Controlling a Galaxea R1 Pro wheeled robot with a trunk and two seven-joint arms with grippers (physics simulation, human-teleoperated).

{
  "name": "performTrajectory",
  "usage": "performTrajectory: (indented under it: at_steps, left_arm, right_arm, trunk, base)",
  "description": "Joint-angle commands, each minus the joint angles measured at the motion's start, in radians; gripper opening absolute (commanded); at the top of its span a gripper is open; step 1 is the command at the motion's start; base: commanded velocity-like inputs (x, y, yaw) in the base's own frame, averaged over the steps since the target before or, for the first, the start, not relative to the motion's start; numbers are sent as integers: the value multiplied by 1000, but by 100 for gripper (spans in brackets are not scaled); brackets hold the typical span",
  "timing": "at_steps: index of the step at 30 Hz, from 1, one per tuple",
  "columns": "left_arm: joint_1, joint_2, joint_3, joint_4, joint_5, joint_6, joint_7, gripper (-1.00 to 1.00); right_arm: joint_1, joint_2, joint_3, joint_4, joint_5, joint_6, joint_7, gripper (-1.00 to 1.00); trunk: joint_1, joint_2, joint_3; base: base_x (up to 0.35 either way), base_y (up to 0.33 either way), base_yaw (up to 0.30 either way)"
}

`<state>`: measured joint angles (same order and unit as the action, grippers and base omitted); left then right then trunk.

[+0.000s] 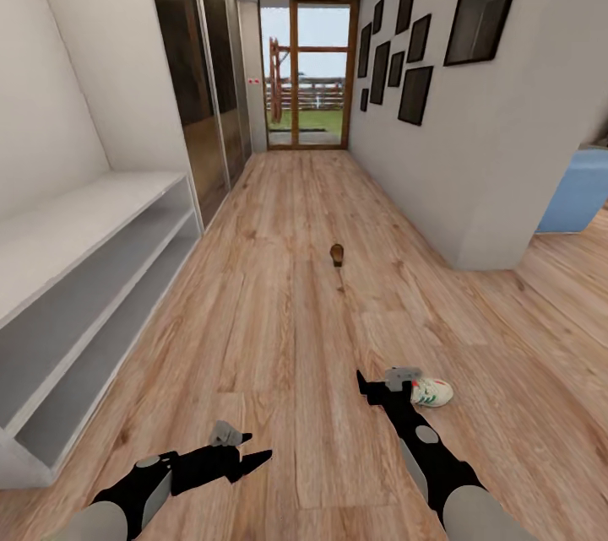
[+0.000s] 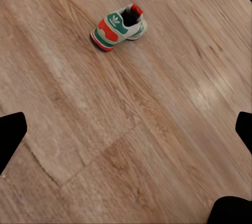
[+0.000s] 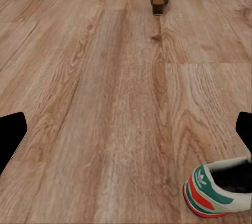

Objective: Pick up the two gym shoes and the two sandals from the corridor floor and place them onto the hallstand (shoe rack) in the corridor, making sure they are on the rack and not on the floor. Arrange them so the two gym shoes are next to each other and the two sandals are next to each other.

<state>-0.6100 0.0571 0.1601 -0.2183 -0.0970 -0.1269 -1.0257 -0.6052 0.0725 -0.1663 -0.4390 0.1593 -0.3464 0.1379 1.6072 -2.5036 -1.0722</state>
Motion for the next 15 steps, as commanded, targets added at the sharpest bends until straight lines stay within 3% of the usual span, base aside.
performTrajectory:
  at_steps: [1, 15]
  left_arm:
    - [-1, 0, 7, 0, -10, -10, -2, 100]
    - [-1, 0, 7, 0, -10, -10, -2, 100]
  right_arm:
    - [-1, 1, -9, 0, 10, -3, 5, 100]
    - [-1, 1, -9, 0, 9, -3, 8, 100]
  trunk:
    - [0, 0, -1]
    - [0, 0, -1]
  base:
    - [342, 134, 0]
    - [336, 144, 0]
